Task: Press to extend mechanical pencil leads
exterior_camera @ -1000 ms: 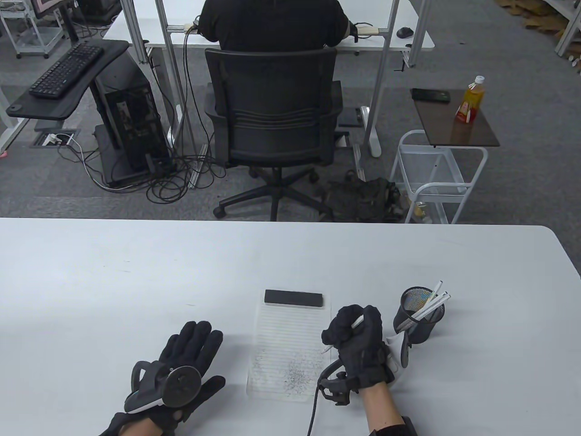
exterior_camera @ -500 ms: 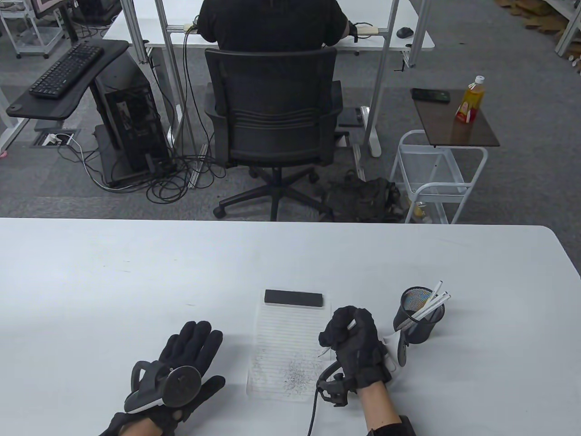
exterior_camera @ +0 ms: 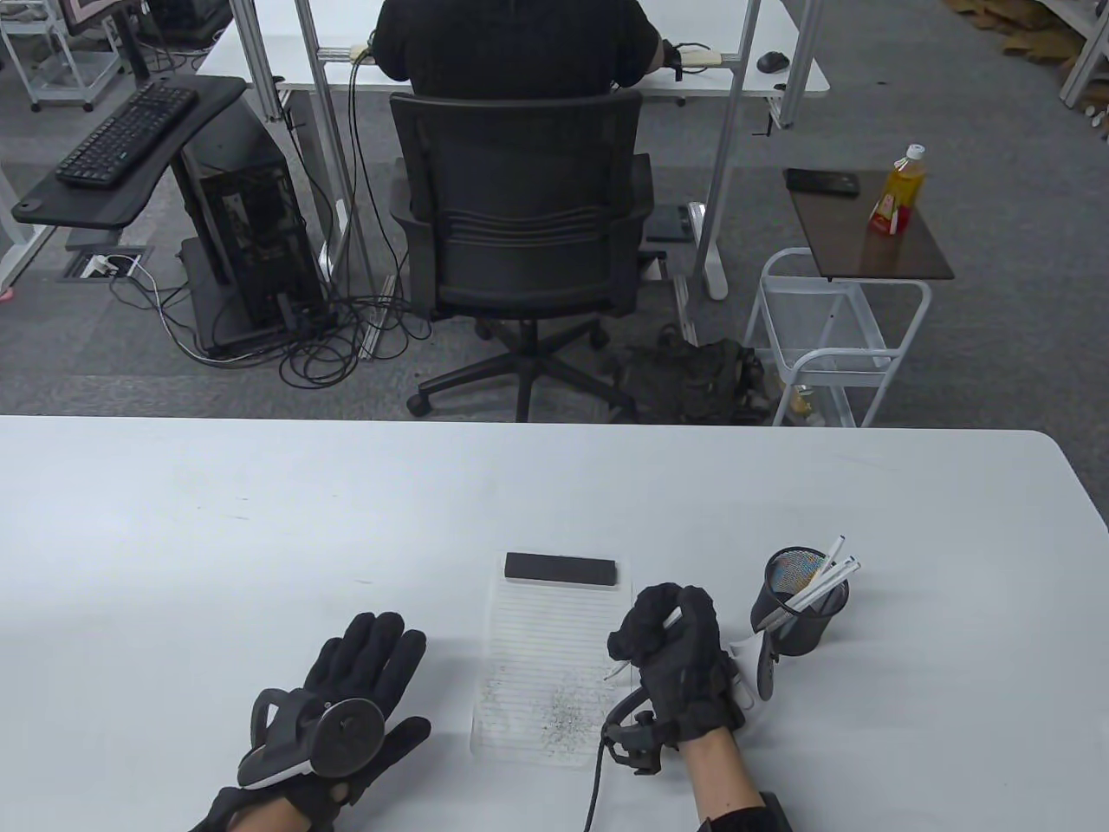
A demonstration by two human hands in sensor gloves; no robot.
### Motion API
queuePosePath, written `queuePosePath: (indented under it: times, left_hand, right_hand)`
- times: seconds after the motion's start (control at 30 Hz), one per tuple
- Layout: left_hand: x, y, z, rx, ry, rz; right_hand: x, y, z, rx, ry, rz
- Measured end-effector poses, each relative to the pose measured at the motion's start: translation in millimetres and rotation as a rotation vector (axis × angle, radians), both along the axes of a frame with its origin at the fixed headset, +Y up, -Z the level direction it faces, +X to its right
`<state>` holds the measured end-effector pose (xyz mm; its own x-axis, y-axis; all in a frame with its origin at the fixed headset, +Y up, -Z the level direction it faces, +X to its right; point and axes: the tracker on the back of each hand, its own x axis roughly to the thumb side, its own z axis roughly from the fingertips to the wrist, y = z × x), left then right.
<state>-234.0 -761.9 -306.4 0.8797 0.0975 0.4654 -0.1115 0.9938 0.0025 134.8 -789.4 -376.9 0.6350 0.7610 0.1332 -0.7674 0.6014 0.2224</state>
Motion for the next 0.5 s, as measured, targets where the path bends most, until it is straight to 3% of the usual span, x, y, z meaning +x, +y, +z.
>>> queuePosePath:
  times: [0.23,0.5]
  left_hand:
    - [-0.5,0.2,-0.2,-0.001,0.0,0.002]
    - [-0.4,0.6,0.2,0.002,0.0,-0.002]
  right_hand:
    - [-0.3,-1.9,-1.4,0.006,-0.001,-0.008]
    - [1.2,-5.7,-0.4,0.005,-0.015,0.105]
